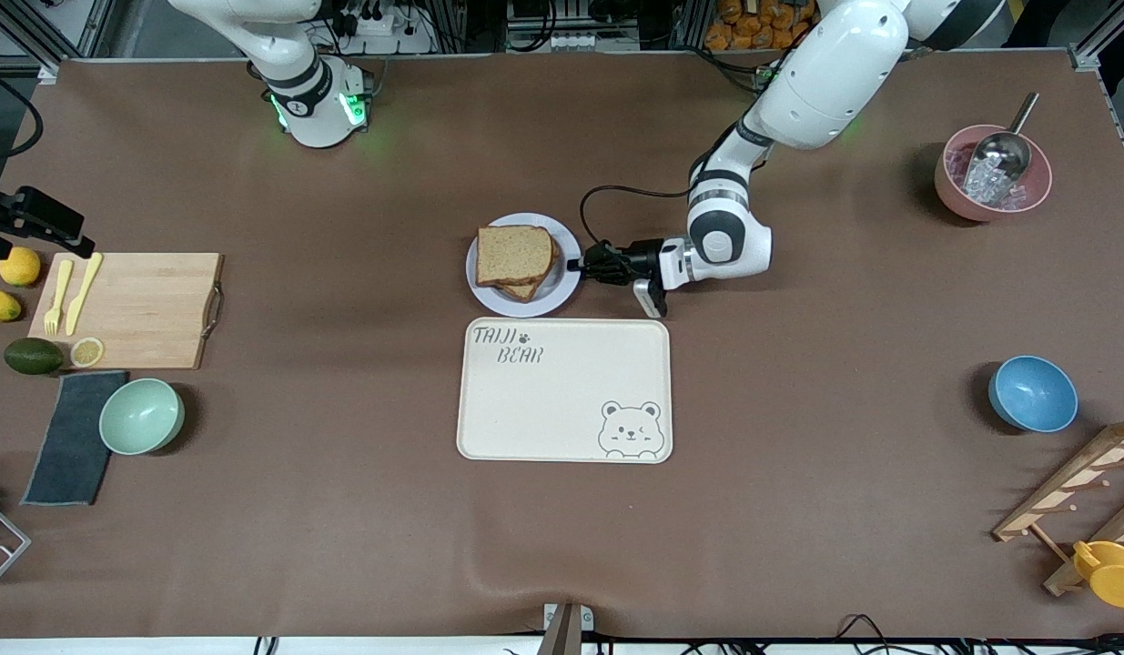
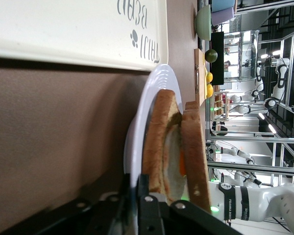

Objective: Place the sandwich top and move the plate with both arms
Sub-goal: 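Close the left gripper on the plate rim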

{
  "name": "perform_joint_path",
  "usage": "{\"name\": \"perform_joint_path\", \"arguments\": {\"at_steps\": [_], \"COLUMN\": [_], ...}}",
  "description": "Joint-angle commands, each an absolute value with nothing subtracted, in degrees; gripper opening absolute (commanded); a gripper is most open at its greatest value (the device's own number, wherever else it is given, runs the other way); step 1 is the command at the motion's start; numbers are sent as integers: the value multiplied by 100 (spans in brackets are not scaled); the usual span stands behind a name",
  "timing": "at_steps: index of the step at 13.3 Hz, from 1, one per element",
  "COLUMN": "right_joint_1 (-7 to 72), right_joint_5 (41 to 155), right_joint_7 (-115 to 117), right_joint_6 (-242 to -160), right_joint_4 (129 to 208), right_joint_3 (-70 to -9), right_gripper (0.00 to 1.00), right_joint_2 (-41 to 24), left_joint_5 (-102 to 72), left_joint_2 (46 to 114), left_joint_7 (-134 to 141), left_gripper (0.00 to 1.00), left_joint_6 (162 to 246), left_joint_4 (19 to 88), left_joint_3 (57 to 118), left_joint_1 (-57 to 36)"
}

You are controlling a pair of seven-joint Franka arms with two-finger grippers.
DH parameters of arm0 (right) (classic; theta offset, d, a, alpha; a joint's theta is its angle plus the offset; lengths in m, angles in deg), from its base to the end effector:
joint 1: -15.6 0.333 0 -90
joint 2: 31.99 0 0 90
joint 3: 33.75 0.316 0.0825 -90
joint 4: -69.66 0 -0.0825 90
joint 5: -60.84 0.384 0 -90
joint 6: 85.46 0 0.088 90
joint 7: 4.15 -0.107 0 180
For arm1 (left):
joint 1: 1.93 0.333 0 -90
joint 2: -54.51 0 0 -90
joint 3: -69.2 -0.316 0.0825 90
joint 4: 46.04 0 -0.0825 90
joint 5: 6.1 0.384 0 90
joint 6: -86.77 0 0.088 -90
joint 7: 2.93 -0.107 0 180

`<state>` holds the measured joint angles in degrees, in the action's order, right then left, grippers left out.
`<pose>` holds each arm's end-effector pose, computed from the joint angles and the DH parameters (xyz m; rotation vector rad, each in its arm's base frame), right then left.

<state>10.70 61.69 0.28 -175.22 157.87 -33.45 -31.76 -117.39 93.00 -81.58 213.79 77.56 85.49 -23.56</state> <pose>0.5542 -0.0430 0.6367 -3.1284 0.0043 -0.0378 0.3825 -0.3539 0.0839 1.9106 -0.1285 -0.0159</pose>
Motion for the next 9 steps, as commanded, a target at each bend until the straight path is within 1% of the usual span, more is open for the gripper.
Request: {"name": "perform_joint_path", "arguments": {"at_steps": [1, 5, 9], "right_joint_1": [1077, 1077, 1086], "right_joint_5": [6145, 6145, 6154], "right_joint_7": [-81, -81, -90], "right_joint_6": [-17484, -17467, -17467], "right_joint_4": [15817, 15808, 15817], "right_joint_3": [-3323, -3323, -3323], "right_gripper": [100, 100, 100], "right_joint_2": [-3217, -3217, -3217], "left_joint_5": [-11957, -11965, -12334], "left_joint_2": [9468, 9424, 9389], "left_joint_7": [-8440, -8668, -8669], "left_gripper": [0, 0, 0], "left_joint_6": [21474, 21413, 21343], "left_joint_4": [7595, 7586, 7586], "left_joint_3": [8555, 8581, 8801], "left_joint_1": [-2417, -2391, -2294]}}
